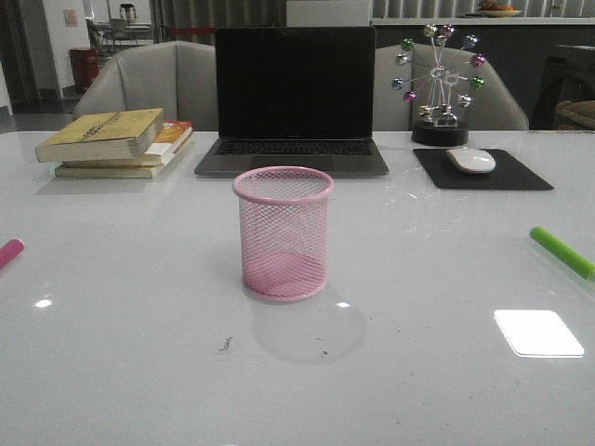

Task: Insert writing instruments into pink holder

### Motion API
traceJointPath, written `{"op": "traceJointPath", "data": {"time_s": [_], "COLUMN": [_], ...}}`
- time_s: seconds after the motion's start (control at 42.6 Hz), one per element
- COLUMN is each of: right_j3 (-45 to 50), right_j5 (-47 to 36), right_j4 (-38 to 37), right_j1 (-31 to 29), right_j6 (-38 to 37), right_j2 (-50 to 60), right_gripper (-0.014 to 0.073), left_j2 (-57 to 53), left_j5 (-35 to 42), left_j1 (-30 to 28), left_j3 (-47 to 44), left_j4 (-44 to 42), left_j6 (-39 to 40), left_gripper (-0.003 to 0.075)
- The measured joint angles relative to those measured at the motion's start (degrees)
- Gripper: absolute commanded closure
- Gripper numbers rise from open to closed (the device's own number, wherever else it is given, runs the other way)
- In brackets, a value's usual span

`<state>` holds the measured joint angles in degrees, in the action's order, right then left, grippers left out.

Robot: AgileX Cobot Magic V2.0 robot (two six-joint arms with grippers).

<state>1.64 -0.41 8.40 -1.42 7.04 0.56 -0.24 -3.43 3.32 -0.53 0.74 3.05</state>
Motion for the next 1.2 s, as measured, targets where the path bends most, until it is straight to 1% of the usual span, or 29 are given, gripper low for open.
{"op": "traceJointPath", "data": {"time_s": [0.728, 0.845, 0.939, 0.986, 1.056, 1.197], "right_j3": [0.0, 0.0, -0.1, -1.3, -4.4, -14.1], "right_j5": [-0.4, -2.6, -4.9, -4.8, -3.6, 1.4], "right_j4": [0.0, 0.0, 0.0, 0.0, 0.0, 0.0], "right_j1": [0.0, 0.0, 0.0, 0.0, 0.0, 0.0], "right_j6": [0.0, 0.0, 0.0, 0.0, 0.0, 0.0], "right_j2": [0.0, 0.0, 0.0, 0.0, 0.0, 0.0], "right_gripper": [0.054, 0.054, 0.054, 0.054, 0.054, 0.054], "left_j2": [0.0, 0.0, 0.0, 0.0, 0.0, 0.0], "left_j5": [0.2, 2.3, 7.1, 9.1, 9.6, 6.4], "left_j1": [0.0, 0.0, 0.0, 0.0, 0.0, 0.0], "left_j3": [0.0, 0.0, 0.0, 0.5, 2.3, 10.3], "left_j4": [0.0, 0.0, 0.0, 0.0, 0.0, 0.0], "left_j6": [0.0, 0.0, 0.0, 0.0, 0.0, 0.0], "left_gripper": [0.0628, 0.0627, 0.0627, 0.0628, 0.0627, 0.0627]}}
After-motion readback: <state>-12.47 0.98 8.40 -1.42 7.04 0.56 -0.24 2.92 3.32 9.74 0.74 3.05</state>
